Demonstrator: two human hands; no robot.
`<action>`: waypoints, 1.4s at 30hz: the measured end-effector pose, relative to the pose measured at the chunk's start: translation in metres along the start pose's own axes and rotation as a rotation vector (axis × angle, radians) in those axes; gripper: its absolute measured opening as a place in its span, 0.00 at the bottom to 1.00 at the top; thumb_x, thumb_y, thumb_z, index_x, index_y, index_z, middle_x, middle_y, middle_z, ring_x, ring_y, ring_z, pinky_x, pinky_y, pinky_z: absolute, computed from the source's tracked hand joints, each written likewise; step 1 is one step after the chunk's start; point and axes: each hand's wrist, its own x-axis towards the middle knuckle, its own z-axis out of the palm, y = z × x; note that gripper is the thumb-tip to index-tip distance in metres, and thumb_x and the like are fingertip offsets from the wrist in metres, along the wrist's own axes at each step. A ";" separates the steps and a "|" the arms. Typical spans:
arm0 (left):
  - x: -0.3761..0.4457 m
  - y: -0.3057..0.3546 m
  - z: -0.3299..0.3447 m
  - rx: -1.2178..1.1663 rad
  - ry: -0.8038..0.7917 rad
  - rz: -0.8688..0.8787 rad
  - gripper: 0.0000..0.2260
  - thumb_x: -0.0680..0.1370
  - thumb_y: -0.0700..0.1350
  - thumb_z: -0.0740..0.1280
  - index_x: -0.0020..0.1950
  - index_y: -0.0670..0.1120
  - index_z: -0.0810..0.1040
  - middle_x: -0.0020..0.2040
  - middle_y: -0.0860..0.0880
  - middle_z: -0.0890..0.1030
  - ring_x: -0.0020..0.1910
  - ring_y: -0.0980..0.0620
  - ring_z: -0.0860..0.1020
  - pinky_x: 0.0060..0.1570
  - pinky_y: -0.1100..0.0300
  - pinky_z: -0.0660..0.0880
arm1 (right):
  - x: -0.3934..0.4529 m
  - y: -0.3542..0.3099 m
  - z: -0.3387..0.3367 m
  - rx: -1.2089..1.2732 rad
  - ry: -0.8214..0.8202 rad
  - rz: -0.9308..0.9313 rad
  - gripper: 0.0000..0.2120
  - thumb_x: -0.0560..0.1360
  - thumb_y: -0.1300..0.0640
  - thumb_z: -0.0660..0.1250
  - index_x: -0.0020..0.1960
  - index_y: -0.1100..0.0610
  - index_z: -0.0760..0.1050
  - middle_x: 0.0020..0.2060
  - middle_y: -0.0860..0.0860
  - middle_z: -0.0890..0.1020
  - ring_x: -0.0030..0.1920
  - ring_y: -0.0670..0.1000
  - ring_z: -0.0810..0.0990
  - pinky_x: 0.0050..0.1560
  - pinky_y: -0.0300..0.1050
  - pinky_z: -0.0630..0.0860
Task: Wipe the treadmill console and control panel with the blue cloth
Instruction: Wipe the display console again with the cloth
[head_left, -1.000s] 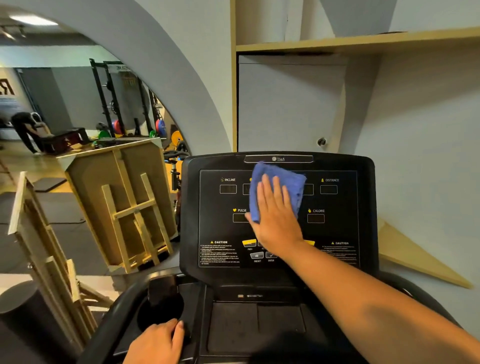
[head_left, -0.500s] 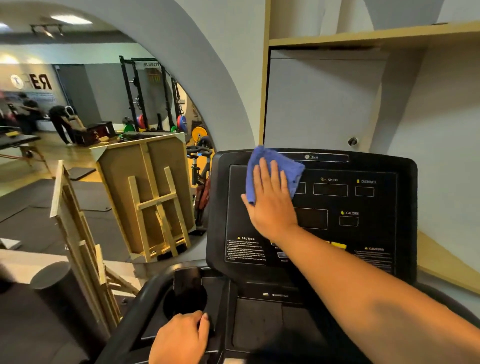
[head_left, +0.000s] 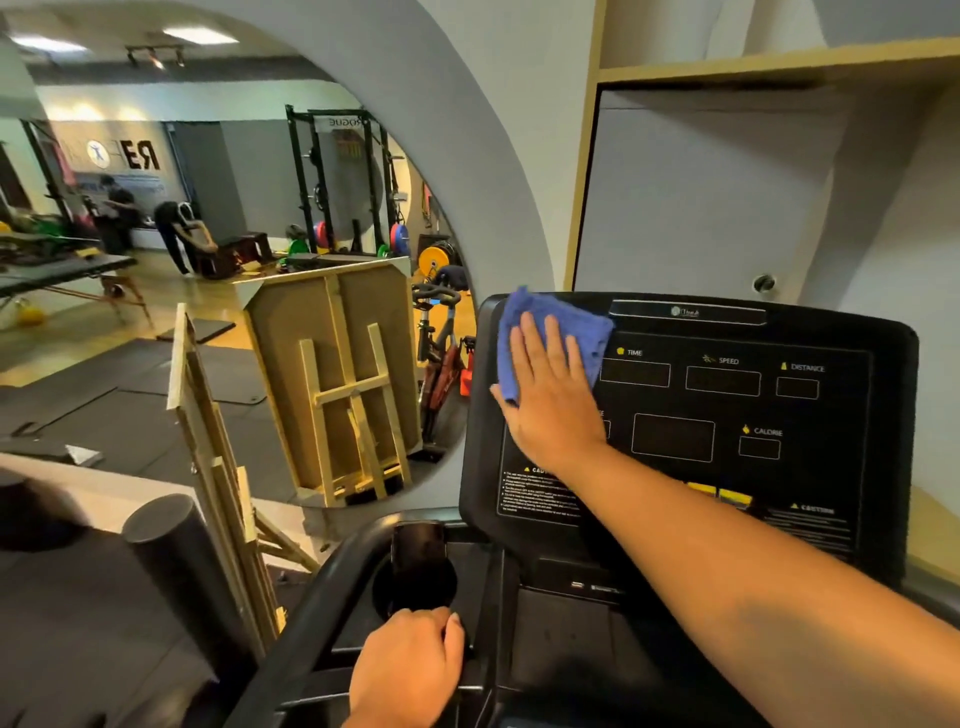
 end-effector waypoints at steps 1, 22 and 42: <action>-0.001 -0.002 0.001 0.002 0.002 -0.001 0.15 0.83 0.58 0.53 0.46 0.54 0.75 0.42 0.51 0.77 0.43 0.51 0.75 0.52 0.54 0.75 | -0.014 -0.008 0.007 -0.007 -0.026 -0.117 0.36 0.83 0.39 0.53 0.81 0.61 0.51 0.81 0.59 0.52 0.81 0.62 0.47 0.79 0.60 0.48; -0.004 -0.009 0.008 0.007 -0.014 0.001 0.18 0.83 0.58 0.52 0.47 0.53 0.78 0.42 0.51 0.81 0.42 0.52 0.79 0.48 0.54 0.77 | -0.106 0.029 0.022 -0.018 -0.118 -0.303 0.36 0.80 0.46 0.59 0.82 0.59 0.50 0.81 0.57 0.52 0.81 0.58 0.46 0.79 0.58 0.48; 0.007 -0.013 0.013 0.043 -0.033 -0.061 0.18 0.83 0.60 0.52 0.49 0.57 0.80 0.46 0.54 0.84 0.48 0.57 0.81 0.53 0.54 0.79 | -0.145 0.097 0.014 -0.033 -0.068 -0.023 0.39 0.76 0.49 0.65 0.81 0.60 0.52 0.81 0.56 0.54 0.81 0.58 0.48 0.79 0.57 0.46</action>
